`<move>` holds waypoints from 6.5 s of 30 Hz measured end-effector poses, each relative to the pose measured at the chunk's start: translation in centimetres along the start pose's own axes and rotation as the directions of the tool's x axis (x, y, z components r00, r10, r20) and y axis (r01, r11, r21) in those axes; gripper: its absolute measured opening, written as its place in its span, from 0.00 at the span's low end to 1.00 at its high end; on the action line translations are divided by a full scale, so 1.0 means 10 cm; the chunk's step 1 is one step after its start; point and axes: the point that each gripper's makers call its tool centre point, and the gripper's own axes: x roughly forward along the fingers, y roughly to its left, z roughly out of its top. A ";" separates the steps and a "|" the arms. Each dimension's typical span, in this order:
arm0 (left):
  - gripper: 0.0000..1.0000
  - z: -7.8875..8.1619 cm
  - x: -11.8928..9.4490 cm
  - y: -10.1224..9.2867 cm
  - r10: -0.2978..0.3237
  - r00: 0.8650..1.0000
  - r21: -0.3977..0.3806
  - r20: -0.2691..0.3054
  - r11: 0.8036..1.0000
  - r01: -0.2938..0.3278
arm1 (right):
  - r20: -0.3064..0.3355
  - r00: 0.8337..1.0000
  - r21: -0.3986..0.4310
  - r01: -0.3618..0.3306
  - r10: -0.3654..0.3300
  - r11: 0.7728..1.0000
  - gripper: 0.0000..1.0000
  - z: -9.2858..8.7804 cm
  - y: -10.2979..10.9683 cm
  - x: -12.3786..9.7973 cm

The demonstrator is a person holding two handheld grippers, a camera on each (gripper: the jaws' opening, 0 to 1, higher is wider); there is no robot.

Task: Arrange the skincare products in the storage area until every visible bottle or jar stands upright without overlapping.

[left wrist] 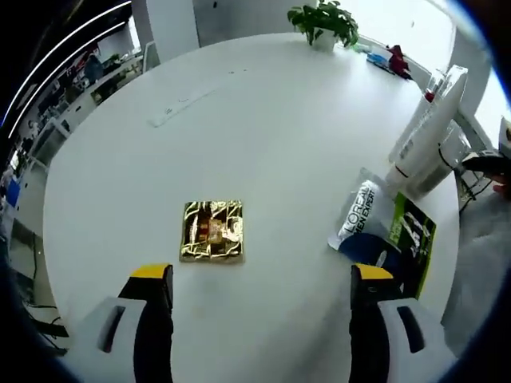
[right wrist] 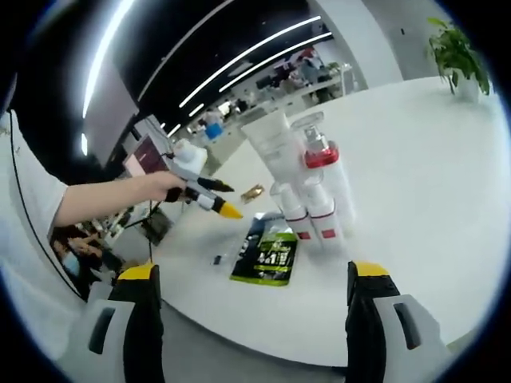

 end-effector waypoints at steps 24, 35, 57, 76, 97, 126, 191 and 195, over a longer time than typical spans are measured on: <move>0.81 0.13 0.19 0.18 -0.010 0.994 0.052 -0.106 0.999 0.015 | 0.013 1.000 0.031 0.019 -0.019 0.999 0.96 0.02 -0.05 -0.01; 0.72 0.17 0.32 0.29 -0.019 0.988 0.071 -0.150 0.997 0.030 | 0.011 1.000 0.039 0.025 -0.025 0.999 0.96 0.01 -0.08 0.00; 0.41 0.18 0.30 0.33 -0.034 0.985 0.090 -0.169 0.995 0.050 | 0.008 0.999 0.042 0.034 -0.035 0.999 0.96 0.01 -0.08 -0.01; 0.41 0.10 0.04 -0.08 -0.046 0.966 0.416 -0.253 0.897 0.151 | 0.021 0.999 0.032 0.026 -0.027 0.999 0.96 0.03 -0.06 -0.01; 0.41 -0.20 0.01 -0.66 -0.156 0.920 0.488 -0.360 0.809 0.328 | 0.021 1.000 0.029 0.014 -0.015 0.999 0.95 0.04 -0.03 -0.01; 0.41 -0.32 0.03 -0.77 -0.158 0.913 0.492 -0.377 0.801 0.342 | 0.015 1.000 0.030 0.015 -0.015 0.999 0.95 0.03 -0.05 0.00; 0.93 -1.02 -1.76 -1.06 0.219 0.867 -0.488 0.447 0.873 0.030 | 0.000 1.000 -0.074 -0.030 0.030 0.997 0.94 0.02 0.10 0.01; 0.95 -1.08 -1.79 -1.10 0.243 0.852 -0.503 0.464 0.864 0.028 | 0.004 1.000 -0.069 -0.022 0.022 0.997 0.94 0.03 0.06 0.01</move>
